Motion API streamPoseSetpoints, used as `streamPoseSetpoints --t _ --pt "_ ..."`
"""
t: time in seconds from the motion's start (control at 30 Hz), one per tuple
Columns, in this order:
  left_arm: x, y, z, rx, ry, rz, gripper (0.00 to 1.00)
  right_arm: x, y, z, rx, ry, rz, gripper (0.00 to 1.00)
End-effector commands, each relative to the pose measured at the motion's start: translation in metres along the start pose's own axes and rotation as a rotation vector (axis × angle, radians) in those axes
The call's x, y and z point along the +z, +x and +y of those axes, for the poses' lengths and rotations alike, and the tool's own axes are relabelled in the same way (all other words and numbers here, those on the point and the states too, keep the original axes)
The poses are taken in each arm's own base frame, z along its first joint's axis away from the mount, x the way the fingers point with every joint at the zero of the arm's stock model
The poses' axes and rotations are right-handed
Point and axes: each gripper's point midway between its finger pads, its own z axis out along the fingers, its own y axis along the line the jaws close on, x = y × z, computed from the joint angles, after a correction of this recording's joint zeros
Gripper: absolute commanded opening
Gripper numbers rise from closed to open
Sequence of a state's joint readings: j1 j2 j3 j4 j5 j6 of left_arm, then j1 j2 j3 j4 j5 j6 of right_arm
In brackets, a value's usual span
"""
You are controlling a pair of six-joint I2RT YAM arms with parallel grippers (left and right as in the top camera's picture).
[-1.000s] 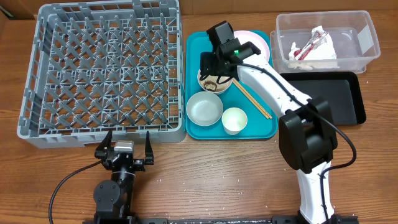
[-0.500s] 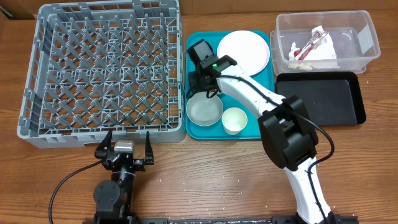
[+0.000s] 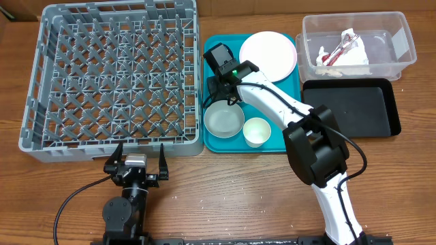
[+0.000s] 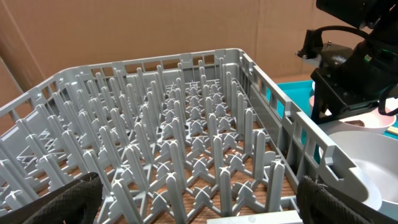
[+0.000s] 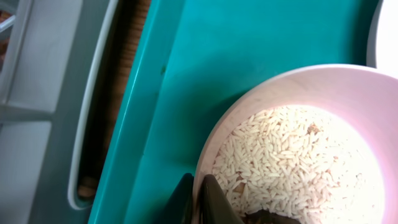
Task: Sort waste into correct bins and load items into the dishwasher
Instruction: 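Grasp the rim of the white rice bowl with the right gripper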
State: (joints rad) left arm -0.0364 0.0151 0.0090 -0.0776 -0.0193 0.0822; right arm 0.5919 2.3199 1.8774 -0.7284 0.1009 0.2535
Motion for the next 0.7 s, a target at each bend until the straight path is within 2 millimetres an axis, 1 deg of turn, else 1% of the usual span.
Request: streamPoseSetpoints --t 0.0,0.1,0.2,0.27,0.33,0.43,0.5,0.53,0.57,0.6,0.67 --pt "0.0 0.0 0.004 0.015 -0.017 -0.006 1.0 0.0 -0.001 -0.003 0.004 0.005 -0.003 0.04" --pt "0.0 0.0 0.004 0.014 -0.017 -0.006 1.0 -0.003 -0.005 -0.002 0.0 0.003 -0.009 0.04" --pt "0.0 0.0 0.004 0.014 -0.017 -0.006 1.0 -0.014 -0.014 0.0 -0.014 0.0 -0.016 0.04" --pt "0.0 0.0 0.004 0.015 -0.017 -0.006 1.0 -0.027 -0.021 0.002 -0.015 -0.001 -0.02 0.04" --pt "0.0 0.0 0.004 0.015 -0.017 -0.006 1.0 -0.046 -0.031 0.004 -0.02 -0.01 -0.028 0.04" --pt "0.0 0.0 0.004 0.014 -0.017 -0.006 1.0 -0.079 -0.043 0.009 -0.019 -0.033 -0.043 0.04" --pt "0.0 0.0 0.004 0.014 -0.017 -0.006 1.0 -0.108 -0.052 0.011 -0.017 -0.048 -0.064 0.04" --pt "0.0 0.0 0.004 0.015 -0.017 -0.006 1.0 -0.12 -0.055 0.01 -0.016 -0.051 -0.073 0.04" --pt "0.0 0.0 0.004 0.015 -0.017 -0.006 1.0 -0.137 -0.059 0.008 -0.01 -0.053 -0.085 0.04" --pt "0.0 0.0 0.004 0.014 -0.017 -0.006 1.0 -0.149 -0.06 0.006 0.0 -0.054 -0.093 0.04" --pt "0.0 0.0 0.004 0.014 -0.017 -0.006 1.0 -0.176 -0.062 -0.005 0.032 -0.055 -0.106 0.04"
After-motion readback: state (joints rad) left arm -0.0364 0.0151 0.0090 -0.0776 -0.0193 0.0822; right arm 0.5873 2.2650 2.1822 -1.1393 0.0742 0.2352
